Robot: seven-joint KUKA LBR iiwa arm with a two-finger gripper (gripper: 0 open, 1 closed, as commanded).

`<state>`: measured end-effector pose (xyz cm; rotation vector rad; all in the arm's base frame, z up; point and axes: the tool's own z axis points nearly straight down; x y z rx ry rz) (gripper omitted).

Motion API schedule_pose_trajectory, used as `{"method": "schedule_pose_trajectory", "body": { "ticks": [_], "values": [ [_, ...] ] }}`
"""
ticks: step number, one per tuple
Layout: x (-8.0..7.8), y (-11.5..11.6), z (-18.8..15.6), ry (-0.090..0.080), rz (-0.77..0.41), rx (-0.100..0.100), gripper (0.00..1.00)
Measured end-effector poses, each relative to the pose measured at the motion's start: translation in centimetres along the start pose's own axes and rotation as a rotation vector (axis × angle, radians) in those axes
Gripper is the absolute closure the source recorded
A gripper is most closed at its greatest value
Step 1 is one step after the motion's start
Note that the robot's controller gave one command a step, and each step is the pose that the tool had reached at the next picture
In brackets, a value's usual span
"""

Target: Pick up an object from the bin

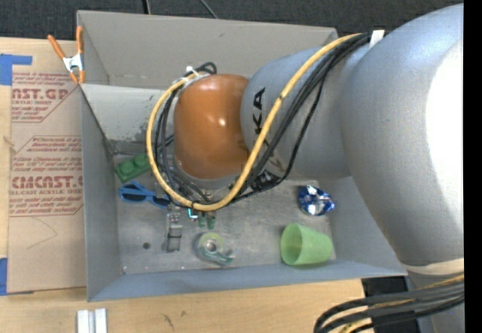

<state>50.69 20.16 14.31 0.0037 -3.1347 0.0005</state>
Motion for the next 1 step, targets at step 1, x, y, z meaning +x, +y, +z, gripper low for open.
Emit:
{"method": "schedule_pose_trajectory", "body": {
  "ticks": [1],
  "values": [
    [-5.53, -1.83, 6.89, -0.007, 0.008, 0.000, 0.00]
  ]
}}
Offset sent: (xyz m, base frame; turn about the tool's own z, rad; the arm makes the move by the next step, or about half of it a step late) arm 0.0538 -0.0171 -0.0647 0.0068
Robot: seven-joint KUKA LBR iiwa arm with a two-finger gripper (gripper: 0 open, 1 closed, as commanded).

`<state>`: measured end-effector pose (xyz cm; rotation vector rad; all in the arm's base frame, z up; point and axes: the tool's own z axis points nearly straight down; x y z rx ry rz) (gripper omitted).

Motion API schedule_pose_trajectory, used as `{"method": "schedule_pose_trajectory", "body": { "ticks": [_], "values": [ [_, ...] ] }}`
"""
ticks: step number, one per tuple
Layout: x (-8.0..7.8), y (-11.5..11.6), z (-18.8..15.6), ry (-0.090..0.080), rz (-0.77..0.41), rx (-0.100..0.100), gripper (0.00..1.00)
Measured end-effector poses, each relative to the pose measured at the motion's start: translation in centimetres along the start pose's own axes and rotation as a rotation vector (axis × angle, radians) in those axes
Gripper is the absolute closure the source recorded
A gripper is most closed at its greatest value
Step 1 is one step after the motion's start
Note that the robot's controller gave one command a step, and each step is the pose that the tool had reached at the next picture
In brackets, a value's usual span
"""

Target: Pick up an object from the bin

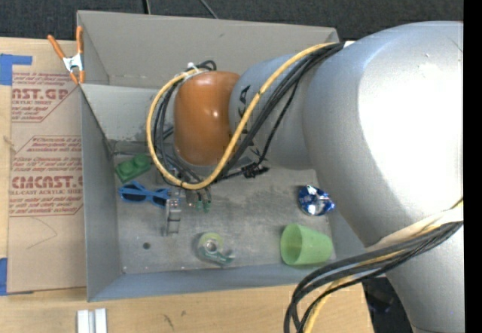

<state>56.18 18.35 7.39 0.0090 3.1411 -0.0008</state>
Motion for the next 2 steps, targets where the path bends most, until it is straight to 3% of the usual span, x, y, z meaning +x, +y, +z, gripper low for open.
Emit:
{"method": "schedule_pose_trajectory", "body": {
  "ticks": [1, 2],
  "values": [
    [-1.8, -5.3, 0.4, -0.002, -0.195, 0.001, 0.00],
    [-3.0, -4.2, -6.9, -0.008, -0.430, -0.002, 0.00]
  ]
}}
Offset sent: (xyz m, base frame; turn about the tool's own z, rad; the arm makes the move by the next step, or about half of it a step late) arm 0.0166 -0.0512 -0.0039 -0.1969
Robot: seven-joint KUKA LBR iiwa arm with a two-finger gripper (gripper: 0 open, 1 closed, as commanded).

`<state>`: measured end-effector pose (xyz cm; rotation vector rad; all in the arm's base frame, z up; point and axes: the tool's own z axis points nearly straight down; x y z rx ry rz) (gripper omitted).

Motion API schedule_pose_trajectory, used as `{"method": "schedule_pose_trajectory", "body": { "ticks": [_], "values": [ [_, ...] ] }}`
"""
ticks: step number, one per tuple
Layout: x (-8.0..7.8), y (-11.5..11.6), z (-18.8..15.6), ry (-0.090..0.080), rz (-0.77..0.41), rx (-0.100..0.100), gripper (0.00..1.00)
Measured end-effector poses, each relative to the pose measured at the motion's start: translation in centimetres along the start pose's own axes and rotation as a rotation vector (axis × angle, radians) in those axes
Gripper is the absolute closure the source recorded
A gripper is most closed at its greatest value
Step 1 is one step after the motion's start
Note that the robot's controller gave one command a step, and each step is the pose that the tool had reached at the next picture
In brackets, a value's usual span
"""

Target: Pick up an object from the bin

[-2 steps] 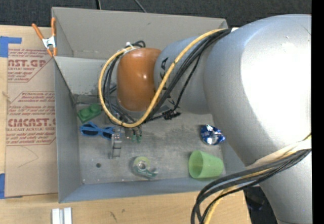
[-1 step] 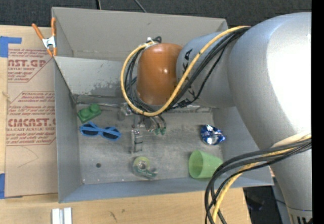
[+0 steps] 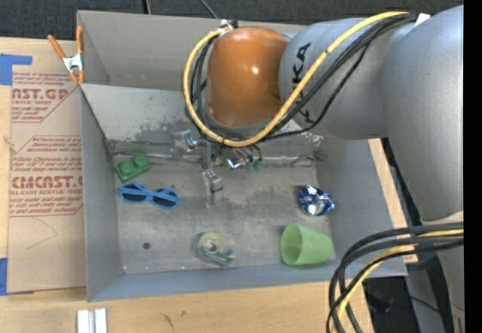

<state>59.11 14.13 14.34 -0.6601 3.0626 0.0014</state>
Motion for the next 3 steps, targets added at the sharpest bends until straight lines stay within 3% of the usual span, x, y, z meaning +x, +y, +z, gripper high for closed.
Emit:
{"method": "schedule_pose_trajectory", "body": {
  "ticks": [1, 2, 3],
  "values": [
    [-0.7, 5.3, 7.8, 0.012, -0.055, -0.006, 0.00],
    [-0.8, 4.9, 7.4, 0.007, -0.049, -0.003, 1.00],
    [5.1, -4.3, -2.2, 0.002, -0.106, 0.004, 1.00]
  ]
}}
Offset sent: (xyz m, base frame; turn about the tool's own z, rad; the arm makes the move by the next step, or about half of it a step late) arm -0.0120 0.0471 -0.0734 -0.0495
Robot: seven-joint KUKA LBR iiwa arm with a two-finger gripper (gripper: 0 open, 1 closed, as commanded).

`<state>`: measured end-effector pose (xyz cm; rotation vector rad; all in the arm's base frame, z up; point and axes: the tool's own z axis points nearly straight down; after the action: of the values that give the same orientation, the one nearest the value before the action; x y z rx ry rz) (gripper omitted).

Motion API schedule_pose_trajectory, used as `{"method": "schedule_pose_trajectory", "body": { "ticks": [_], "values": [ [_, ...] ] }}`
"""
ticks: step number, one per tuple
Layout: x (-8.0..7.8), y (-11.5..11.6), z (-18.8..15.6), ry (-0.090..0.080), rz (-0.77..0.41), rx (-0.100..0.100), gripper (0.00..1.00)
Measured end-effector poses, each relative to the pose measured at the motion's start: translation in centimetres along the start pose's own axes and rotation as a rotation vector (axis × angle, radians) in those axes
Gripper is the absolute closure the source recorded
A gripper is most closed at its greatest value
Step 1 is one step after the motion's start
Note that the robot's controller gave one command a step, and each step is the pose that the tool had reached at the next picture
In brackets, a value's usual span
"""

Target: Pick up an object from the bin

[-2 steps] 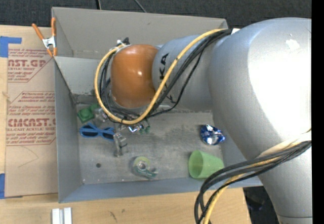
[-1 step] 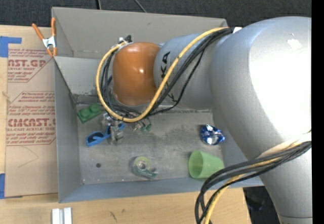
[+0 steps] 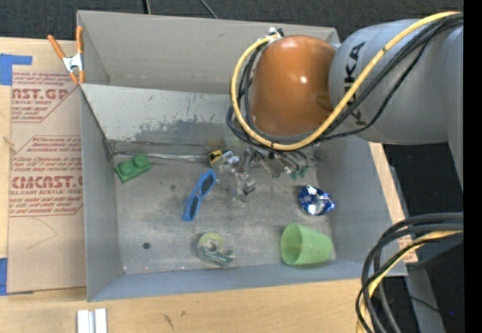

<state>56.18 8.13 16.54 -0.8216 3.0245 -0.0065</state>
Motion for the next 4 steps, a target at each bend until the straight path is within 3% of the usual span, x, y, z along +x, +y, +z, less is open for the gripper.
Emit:
{"method": "schedule_pose_trajectory", "body": {
  "ticks": [1, 2, 3, 4],
  "values": [
    [-0.1, 0.6, 0.4, 0.004, -0.006, -0.007, 0.00],
    [-4.1, 3.1, 6.2, 0.006, 0.115, -0.009, 0.00],
    [-6.1, 4.3, 9.7, 0.004, 0.017, -0.007, 0.00],
    [-6.1, 4.2, 9.6, 0.003, 0.018, -0.007, 1.00]
  ]
}}
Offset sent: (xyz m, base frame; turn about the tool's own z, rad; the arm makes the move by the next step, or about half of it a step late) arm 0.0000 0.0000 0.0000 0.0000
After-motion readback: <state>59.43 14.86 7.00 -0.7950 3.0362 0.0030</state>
